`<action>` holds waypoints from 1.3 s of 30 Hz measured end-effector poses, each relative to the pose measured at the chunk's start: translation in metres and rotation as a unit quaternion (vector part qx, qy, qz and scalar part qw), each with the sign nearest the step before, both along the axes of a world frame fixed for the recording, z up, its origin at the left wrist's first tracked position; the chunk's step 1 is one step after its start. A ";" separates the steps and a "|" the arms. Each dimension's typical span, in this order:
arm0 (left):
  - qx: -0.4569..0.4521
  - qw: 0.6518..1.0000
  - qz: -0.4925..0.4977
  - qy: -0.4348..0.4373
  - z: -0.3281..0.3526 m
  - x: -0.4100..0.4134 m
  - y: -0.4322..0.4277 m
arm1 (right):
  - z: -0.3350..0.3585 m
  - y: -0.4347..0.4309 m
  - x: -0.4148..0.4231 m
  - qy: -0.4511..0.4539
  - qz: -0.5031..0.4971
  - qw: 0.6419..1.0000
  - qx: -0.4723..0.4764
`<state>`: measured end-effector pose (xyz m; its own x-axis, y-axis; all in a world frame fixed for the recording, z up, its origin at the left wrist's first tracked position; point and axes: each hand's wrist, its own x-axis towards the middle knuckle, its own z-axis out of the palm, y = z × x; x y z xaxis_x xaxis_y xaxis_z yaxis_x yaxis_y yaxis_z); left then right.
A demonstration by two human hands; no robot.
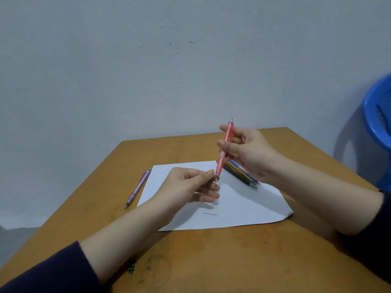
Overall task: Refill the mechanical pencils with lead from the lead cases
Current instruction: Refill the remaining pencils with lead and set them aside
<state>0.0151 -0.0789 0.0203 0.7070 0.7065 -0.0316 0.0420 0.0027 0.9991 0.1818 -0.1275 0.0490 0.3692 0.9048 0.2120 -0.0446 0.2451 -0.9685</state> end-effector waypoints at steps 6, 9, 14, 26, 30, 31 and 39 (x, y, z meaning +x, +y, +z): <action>0.252 0.954 0.116 0.110 -0.007 -0.001 0.018 | -0.012 0.008 0.012 -0.125 -0.090 0.988 -0.015; 0.395 0.888 0.105 0.210 -0.017 -0.002 0.036 | -0.023 0.016 0.022 -0.292 -0.105 0.944 -0.111; 0.426 0.843 0.025 0.327 -0.030 0.002 0.051 | -0.035 0.021 0.032 -0.517 -0.111 0.815 -0.237; 0.419 0.836 -0.019 0.355 -0.032 0.005 0.050 | -0.040 0.025 0.021 -0.667 -0.131 0.712 -0.176; 0.417 0.836 -0.023 0.357 -0.033 0.005 0.051 | -0.043 0.029 0.023 -0.665 -0.144 0.710 -0.181; 0.417 0.836 -0.023 0.356 -0.033 0.005 0.051 | -0.045 0.031 0.024 -0.661 -0.148 0.712 -0.185; 0.419 0.839 -0.017 0.346 -0.034 0.005 0.050 | -0.052 0.035 0.030 -0.648 -0.166 0.721 -0.184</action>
